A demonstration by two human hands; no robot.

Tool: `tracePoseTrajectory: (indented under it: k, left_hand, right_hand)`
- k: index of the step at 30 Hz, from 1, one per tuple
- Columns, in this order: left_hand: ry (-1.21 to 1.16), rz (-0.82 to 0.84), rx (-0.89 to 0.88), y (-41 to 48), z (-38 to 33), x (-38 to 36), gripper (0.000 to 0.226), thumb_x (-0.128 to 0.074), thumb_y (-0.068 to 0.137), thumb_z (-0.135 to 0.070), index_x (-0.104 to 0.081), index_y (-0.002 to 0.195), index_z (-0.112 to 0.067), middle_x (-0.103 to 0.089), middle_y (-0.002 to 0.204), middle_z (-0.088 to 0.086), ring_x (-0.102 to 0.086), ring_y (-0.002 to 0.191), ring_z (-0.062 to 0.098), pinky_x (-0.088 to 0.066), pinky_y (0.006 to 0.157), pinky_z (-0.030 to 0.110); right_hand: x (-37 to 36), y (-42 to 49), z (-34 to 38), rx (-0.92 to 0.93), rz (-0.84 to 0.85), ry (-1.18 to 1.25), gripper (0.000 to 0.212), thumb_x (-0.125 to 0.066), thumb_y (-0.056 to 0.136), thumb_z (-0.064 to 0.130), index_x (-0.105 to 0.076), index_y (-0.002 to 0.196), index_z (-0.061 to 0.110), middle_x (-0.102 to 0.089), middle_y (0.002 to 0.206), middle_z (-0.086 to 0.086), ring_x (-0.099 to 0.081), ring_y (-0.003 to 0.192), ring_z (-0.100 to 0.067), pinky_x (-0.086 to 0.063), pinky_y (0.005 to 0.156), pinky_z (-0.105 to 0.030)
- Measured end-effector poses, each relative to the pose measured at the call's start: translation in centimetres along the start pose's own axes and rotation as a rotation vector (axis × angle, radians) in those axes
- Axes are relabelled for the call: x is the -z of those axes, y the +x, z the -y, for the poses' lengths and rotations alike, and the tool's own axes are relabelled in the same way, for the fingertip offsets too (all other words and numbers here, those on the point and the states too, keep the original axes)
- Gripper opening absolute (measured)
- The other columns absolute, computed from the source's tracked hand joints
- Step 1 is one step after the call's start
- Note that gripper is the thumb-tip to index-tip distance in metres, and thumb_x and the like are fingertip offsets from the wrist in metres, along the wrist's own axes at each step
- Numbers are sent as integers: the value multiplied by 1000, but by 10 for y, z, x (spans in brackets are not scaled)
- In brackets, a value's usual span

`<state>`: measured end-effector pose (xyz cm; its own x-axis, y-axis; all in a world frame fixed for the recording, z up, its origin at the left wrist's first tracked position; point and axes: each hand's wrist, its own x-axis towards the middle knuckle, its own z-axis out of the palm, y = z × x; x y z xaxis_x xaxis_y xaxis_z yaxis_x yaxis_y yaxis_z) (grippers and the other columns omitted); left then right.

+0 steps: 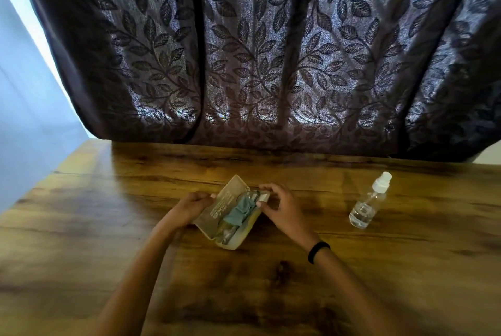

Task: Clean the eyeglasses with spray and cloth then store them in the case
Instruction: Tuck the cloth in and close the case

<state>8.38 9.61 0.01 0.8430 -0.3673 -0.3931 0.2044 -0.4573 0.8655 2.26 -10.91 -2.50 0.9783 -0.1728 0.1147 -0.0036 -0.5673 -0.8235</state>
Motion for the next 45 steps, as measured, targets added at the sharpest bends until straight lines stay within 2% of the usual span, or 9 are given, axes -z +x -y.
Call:
tracePoseTrajectory:
  k: [6,12,16,20,24,30,34,40,45]
  left_hand:
    - [-202,82,44,-6,4,3,41,-65,77,-37,-59,111,-15,-68,104,12,-67,80,20,-53,57,24]
    - [-205,129,15,-7,1,-4,59,-76,58,-37,-59,110,-16,-69,103,9,-68,85,20,-54,60,27]
    - [-135,133,13,-6,-6,-18,63,-81,56,-40,-55,111,-22,-69,103,4,-69,86,17,-56,69,30]
    - [134,71,-43,-5,-15,-38,65,-80,63,-38,-46,116,-24,-55,109,-6,-56,96,12,-49,68,22]
    - [384,-63,-104,-4,-17,-56,77,-78,64,-45,-42,127,-19,-54,121,0,-52,108,17,-49,86,32]
    - [642,-196,-131,-14,-20,-71,82,-74,65,-53,-37,133,-25,-44,132,2,-50,115,22,-48,89,37]
    - [739,-241,-172,-18,-22,-77,78,-72,68,-53,-37,132,-25,-45,130,3,-53,111,24,-50,85,37]
    - [426,-114,-157,-12,-12,-55,68,-70,73,-47,-45,130,-19,-55,126,3,-54,109,18,-49,89,34]
    - [169,-64,-122,-7,1,-45,61,-71,73,-41,-49,125,-17,-57,119,3,-55,105,17,-52,85,33]
  right_hand:
    - [-1,-5,-8,-55,-20,79,31,-62,85,16,-56,115,19,-53,125,0,-49,111,-11,-46,90,-26]
    - [-5,-8,-13,-100,-46,169,20,-60,87,19,-58,106,23,-55,113,6,-51,105,-8,-44,74,-13]
    - [-5,-9,-13,-125,27,215,26,-67,82,29,-58,106,25,-52,116,5,-50,109,-12,-46,79,-19]
    - [-7,-9,-13,-117,13,191,30,-70,79,27,-56,106,25,-50,123,-1,-53,110,-17,-49,80,-21]
    - [-4,-10,-17,-142,6,221,27,-58,88,27,-54,113,17,-54,122,-4,-52,112,-18,-49,92,-38]
    - [-1,-12,-19,-226,-12,401,23,-49,92,34,-53,114,25,-54,105,14,-53,93,3,-45,68,-12]
    - [-1,-13,-18,-236,-6,425,30,-54,90,33,-53,117,21,-57,118,2,-54,106,-11,-47,84,-23]
    - [2,-21,-18,-179,102,397,35,-68,80,30,-51,109,38,-49,126,8,-46,116,-10,-46,94,-32]
    - [-5,-24,-15,-77,123,241,36,-70,78,29,-57,111,35,-37,135,4,-39,122,-10,-41,82,-9]
